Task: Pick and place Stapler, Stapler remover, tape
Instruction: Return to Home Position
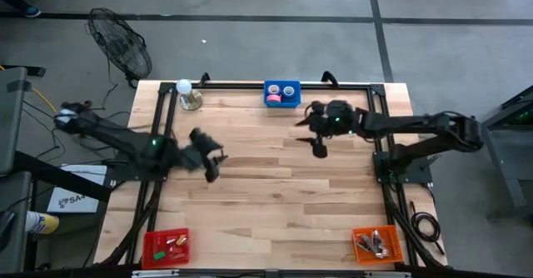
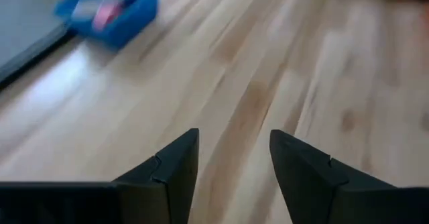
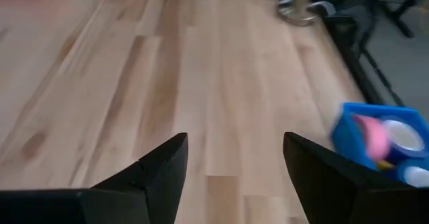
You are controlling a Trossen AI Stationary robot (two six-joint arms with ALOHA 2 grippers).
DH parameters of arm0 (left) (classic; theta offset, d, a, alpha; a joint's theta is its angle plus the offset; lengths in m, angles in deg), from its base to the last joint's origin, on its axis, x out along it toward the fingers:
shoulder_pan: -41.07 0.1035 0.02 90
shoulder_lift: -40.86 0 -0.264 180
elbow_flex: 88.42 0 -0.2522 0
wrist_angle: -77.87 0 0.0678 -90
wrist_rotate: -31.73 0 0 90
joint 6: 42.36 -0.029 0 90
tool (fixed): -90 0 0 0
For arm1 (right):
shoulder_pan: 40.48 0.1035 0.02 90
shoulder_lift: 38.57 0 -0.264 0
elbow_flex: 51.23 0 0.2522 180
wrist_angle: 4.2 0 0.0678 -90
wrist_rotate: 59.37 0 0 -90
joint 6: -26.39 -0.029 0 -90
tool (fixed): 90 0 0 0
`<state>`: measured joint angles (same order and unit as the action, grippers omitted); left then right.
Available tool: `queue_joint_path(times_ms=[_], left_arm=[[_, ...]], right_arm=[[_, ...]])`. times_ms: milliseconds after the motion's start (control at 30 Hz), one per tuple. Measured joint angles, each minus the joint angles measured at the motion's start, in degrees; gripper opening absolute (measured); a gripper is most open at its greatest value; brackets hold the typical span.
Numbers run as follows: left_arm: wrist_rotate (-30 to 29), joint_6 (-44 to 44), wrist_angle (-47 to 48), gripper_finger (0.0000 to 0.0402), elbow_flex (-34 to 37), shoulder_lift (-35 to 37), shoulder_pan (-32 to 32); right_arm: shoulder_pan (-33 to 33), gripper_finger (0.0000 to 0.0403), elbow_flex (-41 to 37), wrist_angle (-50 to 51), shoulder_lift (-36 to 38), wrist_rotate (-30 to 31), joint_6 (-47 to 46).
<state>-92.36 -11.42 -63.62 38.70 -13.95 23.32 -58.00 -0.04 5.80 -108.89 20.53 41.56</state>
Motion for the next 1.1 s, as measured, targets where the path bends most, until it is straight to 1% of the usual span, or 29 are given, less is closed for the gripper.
queue_joint_path(times_ms=[67,100,133,200,300,367,400,467,567,633,733,867,1100], left_arm=[[8.0,-10.94,-10.97,0.0179,4.81,4.26,6.86],[12.22,-15.03,-14.85,0.0179,6.88,6.08,10.46],[16.26,-18.13,-17.75,0.0179,8.74,7.61,14.01],[22.44,-22.14,-21.32,0.0179,11.25,9.68,20.31],[29.41,-25.38,-22.78,0.0179,13.14,10.65,27.67],[32.91,-27.56,-23.51,0.0179,14.16,10.52,31.1],[34.41,-28.74,-25.12,0.0179,14.88,10.53,32.34],[36.94,-30.74,-31.78,0.0179,16.69,10.64,33.77],[38.04,-31.9,-38.41,0.0179,20.33,12.66,34.3],[37.89,-31.76,-39.67,0.0179,22.35,14.7,34.26],[37.79,-29.71,-40.12,0.0179,25.79,18.93,34.26],[37.86,-29.11,-40.57,0.0179,29.38,25.94,34.26],[37.77,-27.44,-37.15,0.0179,33.62,38.46,34.24]], right_arm=[[-2.55,0.0237,-1.07,-0.01,2.11,-1.26,-0.15],[-4.13,0.0236,-1.64,-0.14,3.01,-2.55,-0.17],[-5.84,0.0236,-2.37,-0.43,3.91,-4.5,-0.23],[-9.46,0.0237,-3.52,-0.87,5.33,-9.04,-1.1],[-15.01,0.0236,-5.13,-1.79,7.02,-13.32,-2.56],[-18.13,0.0237,-6.58,-4.15,7.98,-15.72,-3.36],[-19.63,0.0237,-7.35,-5.45,8.57,-17.31,-3.75],[-22.12,0.0236,-8.9,-7.29,9.59,-20.29,-4.66],[-24.47,0.0237,-11.57,-10.24,10.98,-22.02,-6.38],[-25.2,0.0236,-12.74,-11.57,12.15,-22.3,-7.41],[-26.1,0.0237,-13.99,-11.5,14.39,-22.97,-7.8],[-27.58,0.0236,-14.03,-10.91,17.48,-23.44,-9.02],[-28.44,0.0236,-14.34,-10.37,21.38,-23.97,-10.82]])
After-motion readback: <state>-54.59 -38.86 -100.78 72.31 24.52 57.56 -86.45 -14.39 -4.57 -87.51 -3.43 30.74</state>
